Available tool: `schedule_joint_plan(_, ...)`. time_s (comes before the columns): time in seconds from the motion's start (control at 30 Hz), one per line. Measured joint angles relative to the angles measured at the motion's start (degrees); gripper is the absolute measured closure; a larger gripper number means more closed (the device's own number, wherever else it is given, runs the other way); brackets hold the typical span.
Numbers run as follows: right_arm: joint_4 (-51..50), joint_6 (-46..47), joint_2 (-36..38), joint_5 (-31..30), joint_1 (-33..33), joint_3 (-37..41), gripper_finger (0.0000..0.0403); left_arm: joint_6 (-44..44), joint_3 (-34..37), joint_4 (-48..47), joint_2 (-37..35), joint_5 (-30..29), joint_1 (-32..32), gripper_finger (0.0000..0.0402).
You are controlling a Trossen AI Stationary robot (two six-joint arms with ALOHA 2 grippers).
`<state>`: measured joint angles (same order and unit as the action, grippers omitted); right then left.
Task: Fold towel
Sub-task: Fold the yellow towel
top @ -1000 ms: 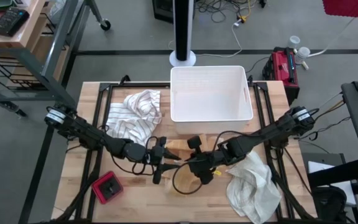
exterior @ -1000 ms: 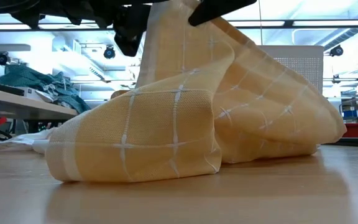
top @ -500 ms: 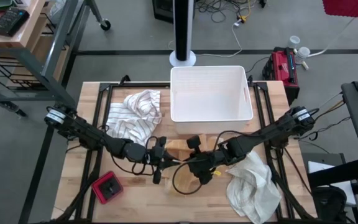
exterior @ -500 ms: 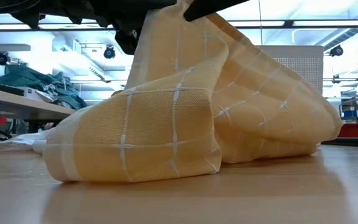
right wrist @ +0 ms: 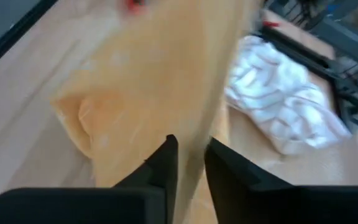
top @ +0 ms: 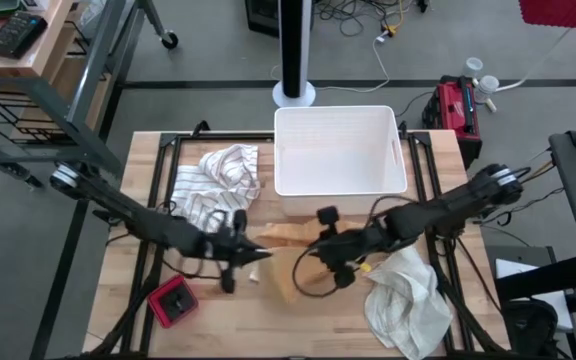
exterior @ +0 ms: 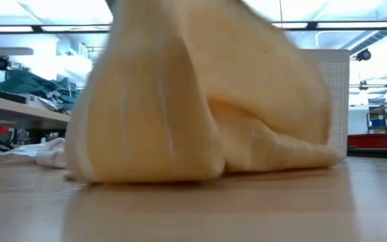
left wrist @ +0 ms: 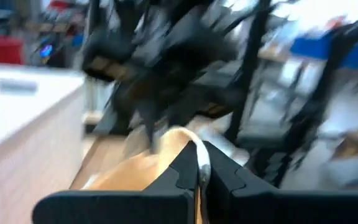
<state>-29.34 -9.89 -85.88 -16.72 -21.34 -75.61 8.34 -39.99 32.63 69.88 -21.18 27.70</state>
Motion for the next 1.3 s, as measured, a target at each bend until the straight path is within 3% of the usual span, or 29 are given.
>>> schedule_joint_plan(0.23,-1.7,0.9,8.0,0.4,-0.2,2.3,0.0280,2.0,-7.6,-14.8,-9.9,1.0,7.8,0.0401)
schedule_joint_plan(0.37,-0.9,1.0,9.9,0.2,0.3,5.8,0.0259,2.1,-14.0,-25.0,-9.3,1.1,13.2,0.0401)
schedule_joint_plan(0.53,7.1,3.1,9.1,0.5,1.2,12.4,0.0237,0.9,-21.3,-36.5,-4.8,1.6,19.3,0.0401)
schedule_joint_plan(0.9,32.6,19.2,2.9,7.6,4.5,30.6,0.0208,2.4,-26.0,-38.2,5.2,0.9,23.7,0.0401)
schedule_joint_plan(1.1,39.7,26.5,-5.9,8.4,7.3,28.7,0.0206,3.4,-26.0,-38.4,6.8,0.7,23.7,0.0401)
schedule_joint_plan(1.3,39.3,27.3,-14.8,10.5,8.2,22.0,0.0207,6.4,-25.7,-38.2,7.3,0.6,24.0,0.0401)
